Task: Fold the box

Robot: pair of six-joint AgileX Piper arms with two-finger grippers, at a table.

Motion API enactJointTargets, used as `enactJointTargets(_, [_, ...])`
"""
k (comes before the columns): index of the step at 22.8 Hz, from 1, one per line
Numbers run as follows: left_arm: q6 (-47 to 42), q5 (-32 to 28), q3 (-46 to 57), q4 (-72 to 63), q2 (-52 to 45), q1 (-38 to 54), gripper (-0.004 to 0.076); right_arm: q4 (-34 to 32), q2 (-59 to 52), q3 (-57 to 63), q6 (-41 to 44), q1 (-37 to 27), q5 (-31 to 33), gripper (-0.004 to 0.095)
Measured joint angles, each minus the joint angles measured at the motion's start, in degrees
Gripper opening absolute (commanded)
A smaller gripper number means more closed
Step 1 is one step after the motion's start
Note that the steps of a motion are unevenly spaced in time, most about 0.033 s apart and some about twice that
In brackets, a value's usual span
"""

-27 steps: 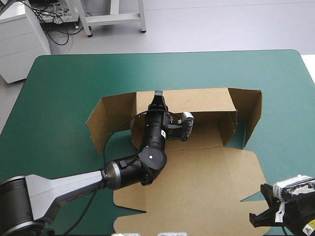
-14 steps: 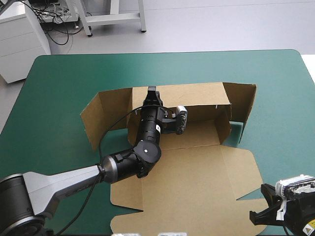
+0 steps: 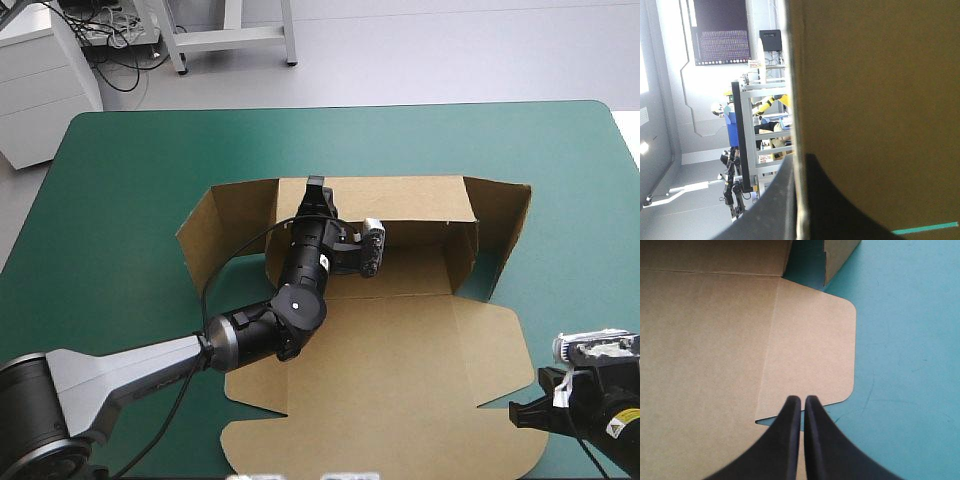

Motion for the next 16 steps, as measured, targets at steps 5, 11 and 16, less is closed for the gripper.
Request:
enactJointTargets(5, [-2.1, -0.1, 0.0, 0.1, 0.0, 0.0, -0.0032, -2.0, 6.0, -2.9, 0.0, 0.0, 0.0, 0.0570])
enactJointTargets(11, [-8.8, 0.6, 0.0, 0.2, 0.0, 0.0, -0.0032, -4.3, 15.9, -13.7, 0.1, 0.0, 0.0, 0.0718])
enactJointTargets(16, [-9.1, 0.6, 0.0, 0.4, 0.0, 0.0, -0.0032, -6.1, 24.2, -20.3, 0.1, 0.0, 0.0, 0.0748])
